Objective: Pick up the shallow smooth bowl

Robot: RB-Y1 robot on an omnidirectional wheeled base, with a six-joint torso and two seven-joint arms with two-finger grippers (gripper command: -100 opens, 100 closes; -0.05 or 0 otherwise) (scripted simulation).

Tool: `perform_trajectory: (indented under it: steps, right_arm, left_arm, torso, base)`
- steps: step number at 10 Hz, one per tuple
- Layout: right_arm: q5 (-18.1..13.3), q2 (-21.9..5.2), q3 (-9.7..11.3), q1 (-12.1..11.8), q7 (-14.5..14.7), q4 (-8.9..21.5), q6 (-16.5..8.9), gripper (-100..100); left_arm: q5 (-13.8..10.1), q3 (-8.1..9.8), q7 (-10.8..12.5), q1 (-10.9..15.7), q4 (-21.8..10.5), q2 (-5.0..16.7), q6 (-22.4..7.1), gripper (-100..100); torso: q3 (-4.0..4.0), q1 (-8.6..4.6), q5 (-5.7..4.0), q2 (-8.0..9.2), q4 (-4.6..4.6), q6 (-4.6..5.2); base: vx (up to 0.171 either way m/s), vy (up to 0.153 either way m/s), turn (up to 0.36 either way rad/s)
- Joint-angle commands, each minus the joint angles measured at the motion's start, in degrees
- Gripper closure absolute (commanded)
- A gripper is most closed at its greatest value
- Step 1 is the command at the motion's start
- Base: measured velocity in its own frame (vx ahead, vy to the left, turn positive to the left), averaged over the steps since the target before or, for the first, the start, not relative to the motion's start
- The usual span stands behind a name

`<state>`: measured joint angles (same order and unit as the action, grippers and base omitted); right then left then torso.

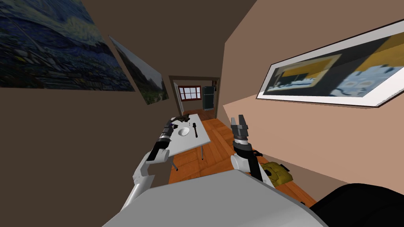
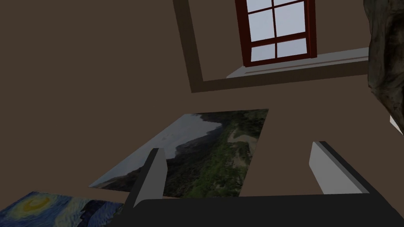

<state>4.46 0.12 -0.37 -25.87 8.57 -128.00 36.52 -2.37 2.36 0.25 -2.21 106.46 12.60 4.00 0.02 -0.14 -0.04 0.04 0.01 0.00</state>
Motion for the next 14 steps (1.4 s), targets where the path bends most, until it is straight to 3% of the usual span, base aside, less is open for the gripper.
perform_trajectory:
  steps: [1, 2, 4, 5, 6, 8, 10, 11, 13, 14]
  right_arm:
    - [0.0, 0.0, 0.0, 0.0, 0.0, 0.0, 0.0, 0]
    - [0.0, 0.0, 0.0, 0.0, 0.0, 0.0, 0.0, 0]
    - [0.0, 0.0, 0.0, 0.0, 0.0, 0.0, 0.0, 0]
    - [0.0, 0.0, 0.0, 0.0, 0.0, 0.0, 0.0, 0]
    - [0.0, 0.0, 0.0, 0.0, 0.0, 0.0, 0.0, 0]
    - [0.0, 0.0, 0.0, 0.0, 0.0, 0.0, 0.0, 0]
    - [0.0, 0.0, 0.0, 0.0, 0.0, 0.0, 0.0, 0]
    - [0.0, 0.0, 0.0, 0.0, 0.0, 0.0, 0.0, 0]
    - [0.0, 0.0, 0.0, 0.0, 0.0, 0.0, 0.0, 0]
    - [0.0, 0.0, 0.0, 0.0, 0.0, 0.0, 0.0, 0]
  left_arm:
    - [0.01, 0.69, 0.82, 2.86, -2.86, 0.62, -2.86, -100]
    - [0.01, 0.69, 0.82, 3.02, -3.95, 0.62, -4.28, -100]
    - [0.06, 1.36, 1.49, 5.83, -7.4, 1.08, -7.32, -100]
    - [0.06, 1.36, 1.49, 5.83, -7.4, 1.08, -7.46, -100]
    - [0.13, 2.07, 2.15, 8.22, -9.96, 1.53, -9.64, -100]
    - [0.2, 2.83, 2.78, 10.38, -12.23, 1.97, -12.69, -100]
    - [0.2, 2.83, 2.78, 11.34, -14.47, 1.97, -13.67, -100]
    - [0.29, 3.64, 3.39, 13.6, -16.28, 2.41, -16.38, -100]
    - [0.29, 3.64, 3.39, 14.02, -18.06, 2.41, -16.65, -100]
    - [0.4, 4.49, 3.97, 16.42, -20.09, 2.84, -19.51, -100]
  torso:
    - [0.0, 0.0, 0.0, 0.0, 0.0, 0.0]
    - [0.01, -0.03, -0.01, 0.01, 0.0, -0.01]
    - [-0.01, -0.03, -0.01, -0.02, 0.0, -0.01]
    - [-0.01, -0.01, 0.0, -0.02, -0.01, -0.01]
    - [-0.01, 0.06, 0.01, -0.02, 0.0, -0.01]
    - [-0.01, 0.0, 0.0, -0.01, 0.0, -0.01]
    - [-0.02, -0.05, -0.01, -0.03, -0.01, 0.0]
    - [-0.02, 0.03, 0.0, -0.04, -0.01, -0.01]
    - [-0.03, -0.02, -0.01, -0.05, -0.01, -0.01]
    - [-0.03, 0.04, 0.0, -0.05, -0.01, -0.01]
  base:
    - [-0.024, -0.048, 0.051]
    - [-0.016, -0.042, 0.032]
    - [-0.016, -0.044, 0.047]
    - [-0.009, -0.017, -0.001]
    - [-0.016, -0.031, 0.06]
    - [-0.013, -0.048, 0.043]
    - [-0.009, -0.037, 0.008]
    - [-0.006, -0.043, 0.049]
    - [-0.005, -0.035, 0.015]
    - [0.0, -0.042, 0.037]
